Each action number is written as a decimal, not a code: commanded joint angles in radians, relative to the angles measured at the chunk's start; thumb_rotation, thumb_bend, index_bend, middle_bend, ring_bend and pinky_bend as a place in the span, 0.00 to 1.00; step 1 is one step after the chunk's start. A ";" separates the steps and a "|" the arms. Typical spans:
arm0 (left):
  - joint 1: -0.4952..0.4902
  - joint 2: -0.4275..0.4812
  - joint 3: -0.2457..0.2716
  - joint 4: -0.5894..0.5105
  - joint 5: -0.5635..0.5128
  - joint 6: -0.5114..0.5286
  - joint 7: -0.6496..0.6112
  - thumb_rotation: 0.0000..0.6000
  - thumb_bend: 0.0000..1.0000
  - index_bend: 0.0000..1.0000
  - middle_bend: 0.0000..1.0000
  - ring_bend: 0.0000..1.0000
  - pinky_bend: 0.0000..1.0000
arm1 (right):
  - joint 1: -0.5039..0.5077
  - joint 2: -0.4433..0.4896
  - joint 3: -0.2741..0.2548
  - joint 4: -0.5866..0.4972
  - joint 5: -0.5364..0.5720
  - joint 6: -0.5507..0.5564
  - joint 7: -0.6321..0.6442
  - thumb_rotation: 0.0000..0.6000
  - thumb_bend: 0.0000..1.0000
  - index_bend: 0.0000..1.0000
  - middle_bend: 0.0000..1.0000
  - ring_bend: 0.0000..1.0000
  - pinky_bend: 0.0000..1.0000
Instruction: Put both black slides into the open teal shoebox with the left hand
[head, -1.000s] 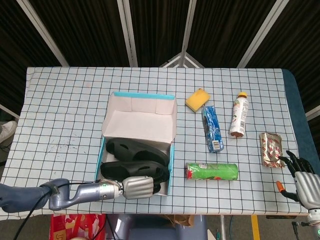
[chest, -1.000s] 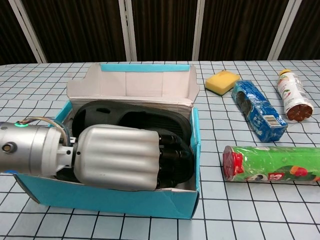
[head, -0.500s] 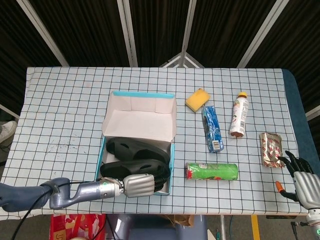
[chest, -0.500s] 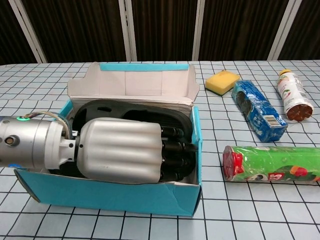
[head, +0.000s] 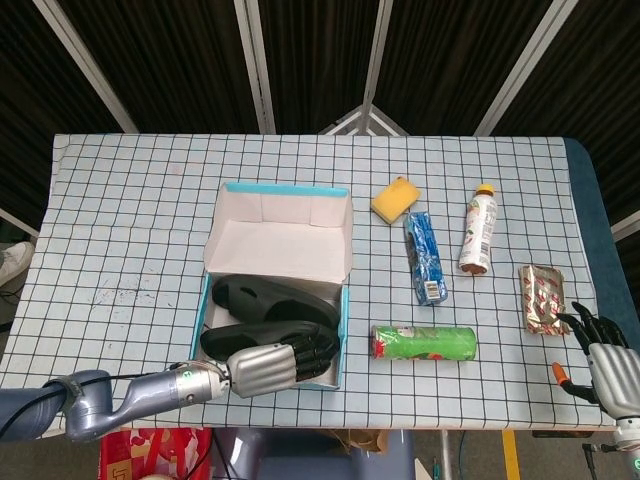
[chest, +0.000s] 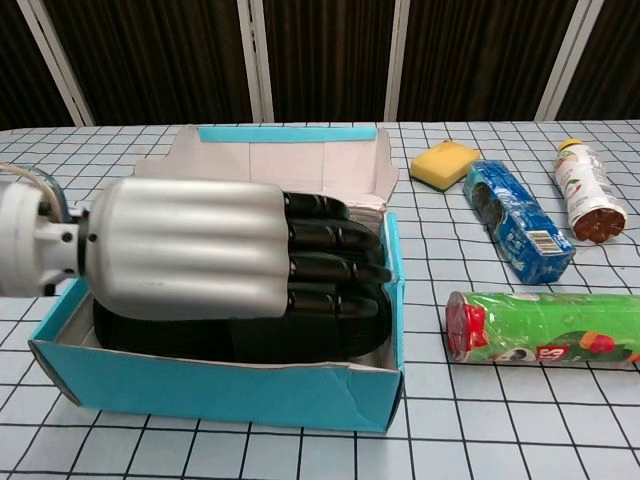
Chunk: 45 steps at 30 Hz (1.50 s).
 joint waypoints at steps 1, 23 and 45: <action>0.062 0.072 -0.025 -0.103 -0.072 0.083 -0.054 1.00 0.23 0.09 0.10 0.04 0.23 | -0.001 0.000 -0.001 -0.001 -0.001 0.001 -0.001 1.00 0.39 0.17 0.05 0.13 0.07; 0.349 0.112 -0.118 -0.217 -0.394 0.541 -0.575 1.00 0.30 0.33 0.34 0.26 0.42 | 0.002 0.001 -0.001 0.001 0.001 -0.007 0.001 1.00 0.39 0.17 0.05 0.13 0.07; 0.749 0.131 0.031 -0.063 -0.408 0.851 -0.618 1.00 0.29 0.11 0.08 0.00 0.11 | 0.001 -0.010 -0.005 -0.026 -0.011 0.007 -0.073 1.00 0.39 0.17 0.05 0.13 0.07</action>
